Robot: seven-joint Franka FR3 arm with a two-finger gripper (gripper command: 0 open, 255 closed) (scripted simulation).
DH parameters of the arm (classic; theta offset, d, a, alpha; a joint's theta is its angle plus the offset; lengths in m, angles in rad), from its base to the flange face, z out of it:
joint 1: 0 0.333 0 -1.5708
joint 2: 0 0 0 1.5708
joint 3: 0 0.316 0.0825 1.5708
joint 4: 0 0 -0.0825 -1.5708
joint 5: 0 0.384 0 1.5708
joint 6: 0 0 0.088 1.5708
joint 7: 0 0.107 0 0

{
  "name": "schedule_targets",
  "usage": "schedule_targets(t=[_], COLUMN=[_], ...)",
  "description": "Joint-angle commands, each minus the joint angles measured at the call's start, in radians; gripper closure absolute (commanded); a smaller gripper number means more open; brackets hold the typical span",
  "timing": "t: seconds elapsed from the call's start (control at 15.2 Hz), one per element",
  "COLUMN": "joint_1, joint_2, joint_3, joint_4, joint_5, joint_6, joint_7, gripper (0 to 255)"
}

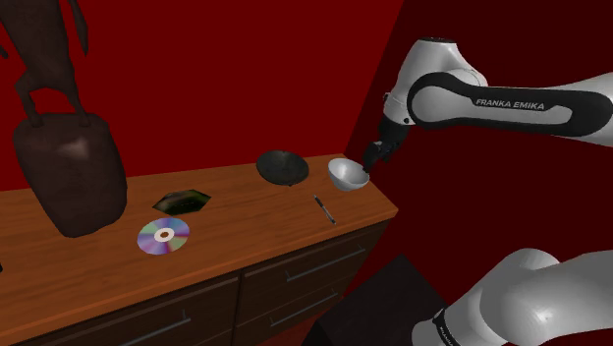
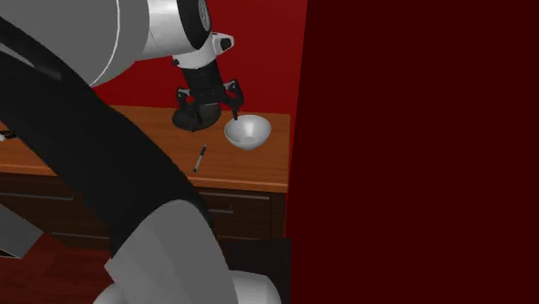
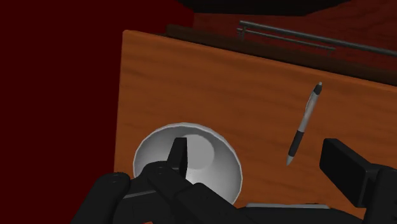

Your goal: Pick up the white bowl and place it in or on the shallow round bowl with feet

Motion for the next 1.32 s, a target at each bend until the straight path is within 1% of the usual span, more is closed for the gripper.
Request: schedule_targets(t=[0.0, 0.26, 0.53, 0.99, 1.25], joint_1=[-0.001, -0.002, -0.002, -0.006, -0.006], joint_2=[0.092, 0.259, 0.409, 0.445, 0.448], joint_3=[0.005, 0.011, 0.017, 0.013, 0.013], joint_4=[0.039, 0.129, 0.227, 0.17, 0.166], joint_5=[-0.002, -0.01, -0.019, -0.028, -0.029], joint_6=[0.044, 0.102, 0.137, 0.23, 0.237], joint_7=[0.006, 0.015, 0.023, 0.029, 0.03], gripper=[0, 0, 0, 0, 0])
